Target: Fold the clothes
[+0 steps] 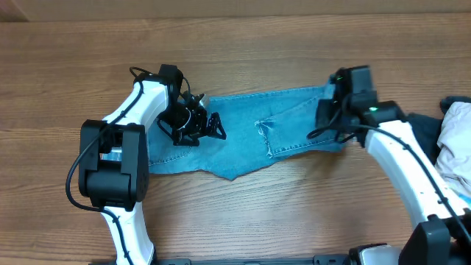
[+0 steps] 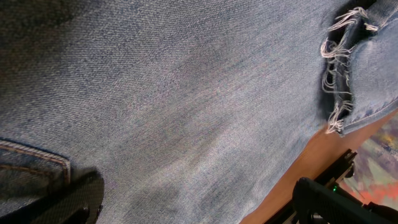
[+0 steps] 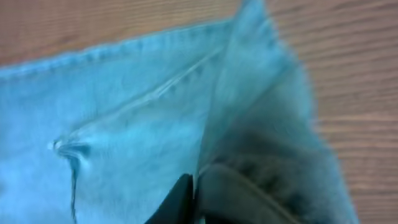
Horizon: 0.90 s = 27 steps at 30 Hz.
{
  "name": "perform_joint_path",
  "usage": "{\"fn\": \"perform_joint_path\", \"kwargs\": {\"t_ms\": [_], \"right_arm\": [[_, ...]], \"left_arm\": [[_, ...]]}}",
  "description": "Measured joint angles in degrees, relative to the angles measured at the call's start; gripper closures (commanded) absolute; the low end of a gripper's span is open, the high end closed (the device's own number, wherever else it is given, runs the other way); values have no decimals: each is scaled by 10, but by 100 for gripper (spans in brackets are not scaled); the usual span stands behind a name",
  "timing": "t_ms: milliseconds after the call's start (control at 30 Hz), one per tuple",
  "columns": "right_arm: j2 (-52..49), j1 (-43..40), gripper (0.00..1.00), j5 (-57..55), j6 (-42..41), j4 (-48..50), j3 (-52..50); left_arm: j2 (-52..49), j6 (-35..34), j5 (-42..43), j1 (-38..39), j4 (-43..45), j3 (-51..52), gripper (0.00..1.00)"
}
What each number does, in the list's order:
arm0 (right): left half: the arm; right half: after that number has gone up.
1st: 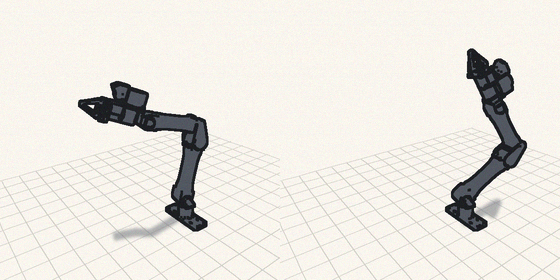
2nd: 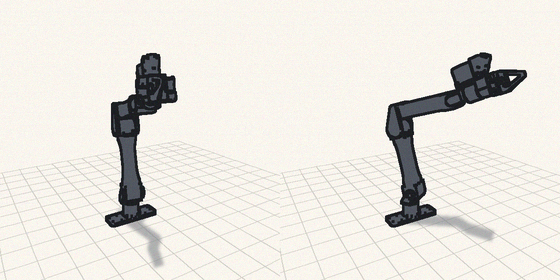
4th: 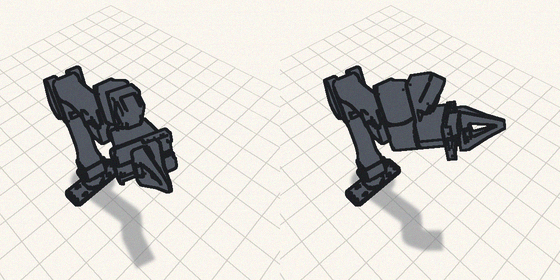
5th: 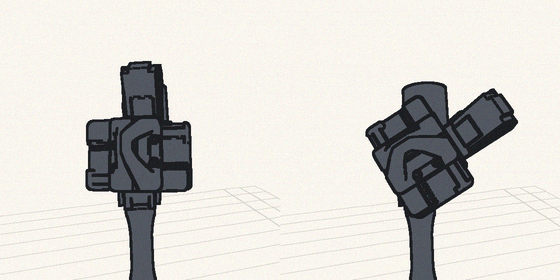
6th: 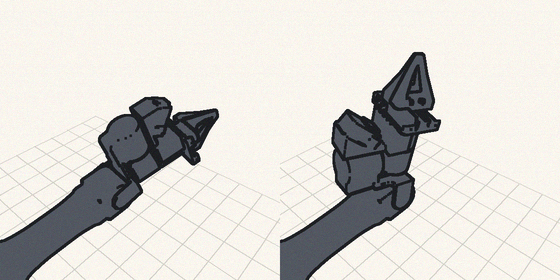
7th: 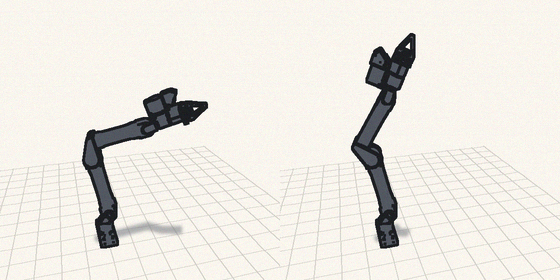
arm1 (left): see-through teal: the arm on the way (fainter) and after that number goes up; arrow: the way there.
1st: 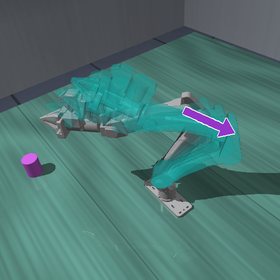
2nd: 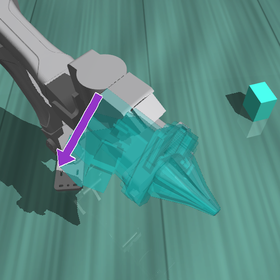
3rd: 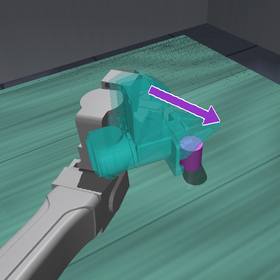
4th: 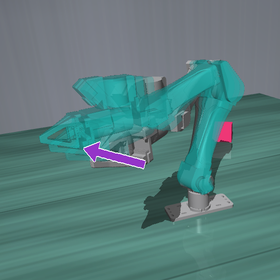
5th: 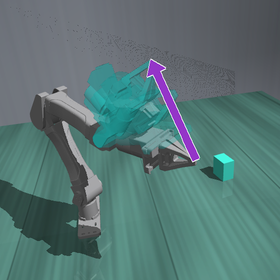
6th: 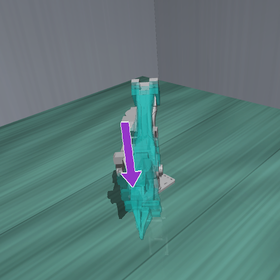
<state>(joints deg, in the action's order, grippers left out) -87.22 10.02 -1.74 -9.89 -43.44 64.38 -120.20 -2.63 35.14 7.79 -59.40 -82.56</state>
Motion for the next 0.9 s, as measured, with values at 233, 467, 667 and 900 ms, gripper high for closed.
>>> {"fn": "perform_joint_path", "kwargs": {"t_ms": [233, 467, 667, 900], "right_arm": [[0, 80, 67, -30, -23, -70, 0], [19, -8, 53, -67, -184, -111, 16], [103, -244, 25, 117, -244, -119, 38], [99, -435, 0, 288, -233, -142, 37]], "left_arm": [[0, 0, 0, 0, -2, 0, 0], [0, -2, 0, 0, -6, 0, 0], [0, -2, -2, 0, -6, 0, 0], [0, -2, -2, 0, -4, 0, 0]]}}
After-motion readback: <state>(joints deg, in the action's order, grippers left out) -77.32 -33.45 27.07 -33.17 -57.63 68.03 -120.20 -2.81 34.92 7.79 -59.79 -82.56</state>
